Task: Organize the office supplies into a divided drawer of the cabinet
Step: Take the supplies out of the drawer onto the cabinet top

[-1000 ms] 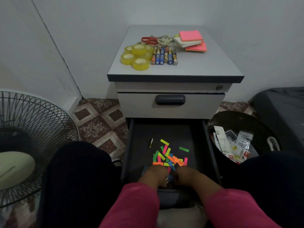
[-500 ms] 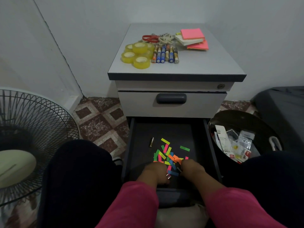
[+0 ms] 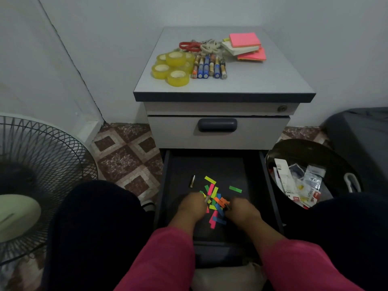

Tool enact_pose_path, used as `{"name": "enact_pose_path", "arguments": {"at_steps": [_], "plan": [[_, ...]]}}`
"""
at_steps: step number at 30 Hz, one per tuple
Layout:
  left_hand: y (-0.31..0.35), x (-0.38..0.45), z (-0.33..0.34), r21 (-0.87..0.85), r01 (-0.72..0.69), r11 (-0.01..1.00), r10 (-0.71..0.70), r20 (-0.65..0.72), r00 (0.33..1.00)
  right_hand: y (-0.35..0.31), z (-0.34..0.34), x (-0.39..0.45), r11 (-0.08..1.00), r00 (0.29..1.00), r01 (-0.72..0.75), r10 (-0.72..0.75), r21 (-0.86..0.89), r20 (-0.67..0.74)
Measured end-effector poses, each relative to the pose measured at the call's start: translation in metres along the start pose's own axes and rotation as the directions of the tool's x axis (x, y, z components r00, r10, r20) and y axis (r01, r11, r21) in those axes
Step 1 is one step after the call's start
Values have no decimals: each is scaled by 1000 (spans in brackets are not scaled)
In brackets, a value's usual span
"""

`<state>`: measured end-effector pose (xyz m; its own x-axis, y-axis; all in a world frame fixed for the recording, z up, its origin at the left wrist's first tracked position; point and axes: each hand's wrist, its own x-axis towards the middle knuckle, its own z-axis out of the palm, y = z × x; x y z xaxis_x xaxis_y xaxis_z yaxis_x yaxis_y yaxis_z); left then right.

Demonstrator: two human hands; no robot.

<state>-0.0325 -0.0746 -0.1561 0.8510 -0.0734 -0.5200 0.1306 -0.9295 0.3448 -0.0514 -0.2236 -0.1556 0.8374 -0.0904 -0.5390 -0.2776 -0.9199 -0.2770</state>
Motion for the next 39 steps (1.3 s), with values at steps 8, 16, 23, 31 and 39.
{"name": "enact_pose_path", "arguments": {"at_steps": [8, 16, 23, 31, 39], "plan": [[-13, 26, -19, -26, 61, 998, -66, -333, 941, -1, 2, 7, 984, 990, 65, -44, 164, -131], [-10, 38, -5, 53, 24, 998, -8, -284, 959, 1, 4, 15, 977, 978, 99, -60, 190, -199], [-7, 30, -6, 66, 45, 997, -29, -231, 973, 0, 4, 15, 969, 973, 126, -79, 214, -217], [5, 3, -19, -266, 76, 961, -134, -208, 969, -11, -7, 8, 933, 952, 189, -97, 307, -290], [46, -41, -97, -481, -314, 818, -59, -614, 787, -57, -78, -33, 720, 764, 497, -98, 485, -638]]}}
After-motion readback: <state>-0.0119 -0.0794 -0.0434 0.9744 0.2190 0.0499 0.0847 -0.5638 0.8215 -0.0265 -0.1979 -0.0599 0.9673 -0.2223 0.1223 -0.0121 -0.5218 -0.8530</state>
